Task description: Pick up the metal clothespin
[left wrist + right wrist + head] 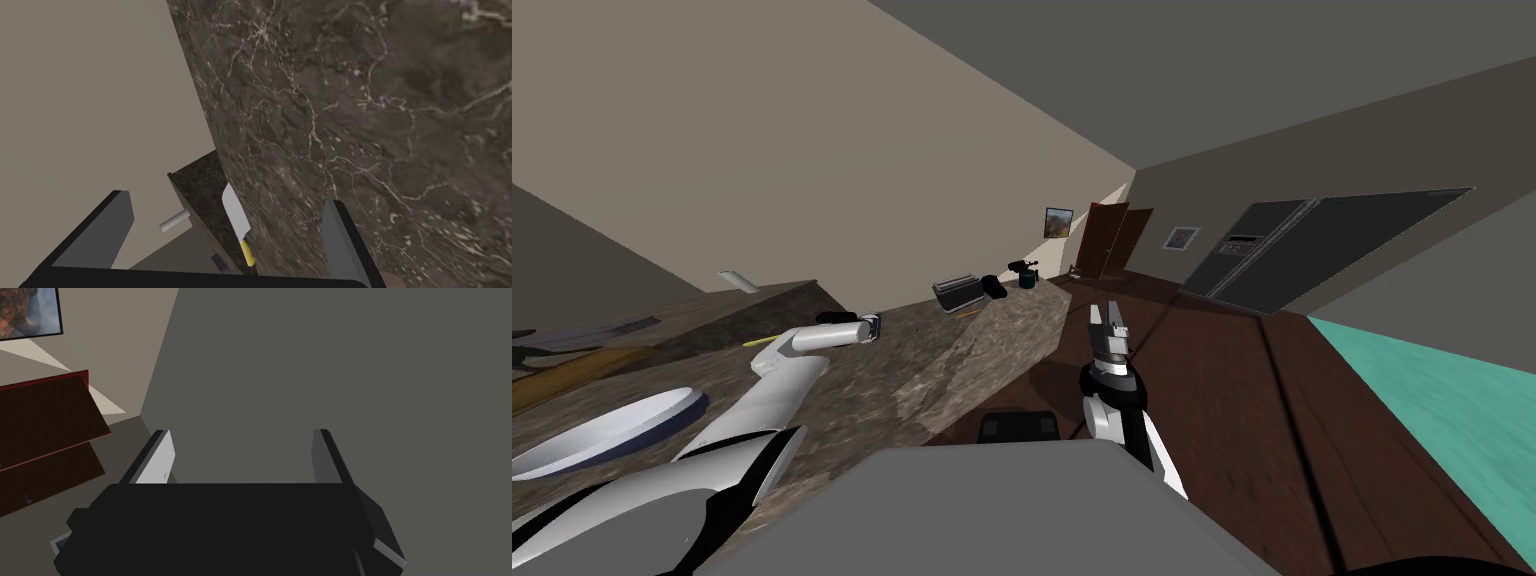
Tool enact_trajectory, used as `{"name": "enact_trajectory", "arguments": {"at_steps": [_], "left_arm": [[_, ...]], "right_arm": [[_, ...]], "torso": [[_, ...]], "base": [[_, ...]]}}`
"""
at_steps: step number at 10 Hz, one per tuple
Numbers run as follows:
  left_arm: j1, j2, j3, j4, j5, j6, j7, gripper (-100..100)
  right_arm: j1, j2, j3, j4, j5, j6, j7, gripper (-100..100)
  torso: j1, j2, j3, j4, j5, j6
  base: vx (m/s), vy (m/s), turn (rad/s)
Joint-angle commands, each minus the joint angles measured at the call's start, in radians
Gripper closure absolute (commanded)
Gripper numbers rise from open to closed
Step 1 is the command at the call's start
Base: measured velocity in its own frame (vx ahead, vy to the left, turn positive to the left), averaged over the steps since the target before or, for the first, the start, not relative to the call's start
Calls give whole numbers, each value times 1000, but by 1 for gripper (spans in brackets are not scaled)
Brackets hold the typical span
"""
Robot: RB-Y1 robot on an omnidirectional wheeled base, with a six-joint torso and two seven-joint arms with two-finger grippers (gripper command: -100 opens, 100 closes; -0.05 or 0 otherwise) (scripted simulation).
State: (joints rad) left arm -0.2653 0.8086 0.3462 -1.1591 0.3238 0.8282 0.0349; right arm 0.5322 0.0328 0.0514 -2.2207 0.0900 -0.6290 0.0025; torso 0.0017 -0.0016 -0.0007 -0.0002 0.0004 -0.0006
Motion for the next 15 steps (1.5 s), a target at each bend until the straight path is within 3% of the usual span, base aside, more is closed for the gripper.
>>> {"name": "enact_trajectory", "arguments": {"at_steps": [1, 2, 4, 5, 6, 7, 14, 15], "left_arm": [[-13, 12, 4, 50, 10, 34, 2, -100], [-42, 36, 11, 90, 29, 72, 9, -100], [-42, 36, 11, 126, 29, 90, 9, -100], [-70, 59, 18, 168, 47, 142, 15, -100], [-70, 59, 18, 191, 47, 145, 15, -100], [-96, 80, 23, 243, 65, 181, 22, -100], [-163, 132, 37, 447, 113, 342, 43, -100], [-182, 145, 40, 479, 127, 384, 50, -100]], "right_arm": [[0, 0, 0, 0, 0, 0, 0, 0], [0, 0, 0, 0, 0, 0, 0, 0], [0, 0, 0, 0, 0, 0, 0, 0], [0, 0, 0, 0, 0, 0, 0, 0], [0, 0, 0, 0, 0, 0, 0, 0], [0, 0, 0, 0, 0, 0, 0, 0], [0, 0, 0, 0, 0, 0, 0, 0], [0, 0, 0, 0, 0, 0, 0, 0]], "torso": [[0, 0, 0, 0, 0, 0], [1, 0, 0, 0, 0, -1], [1, -1, -1, 0, 1, -1], [1, 0, 0, 0, 0, -1], [1, -1, 0, 0, 0, 0], [1, -1, -1, 0, 0, -1], [2, -2, -1, -1, 1, 0], [2, -2, -1, -1, 1, -1]], "base": [[24, 20, -121], [39, 26, -159], [24, 20, -59], [31, 20, -182], [32, 27, -95], [44, 33, -195], [45, 39, -113], [41, 45, -144]]}}
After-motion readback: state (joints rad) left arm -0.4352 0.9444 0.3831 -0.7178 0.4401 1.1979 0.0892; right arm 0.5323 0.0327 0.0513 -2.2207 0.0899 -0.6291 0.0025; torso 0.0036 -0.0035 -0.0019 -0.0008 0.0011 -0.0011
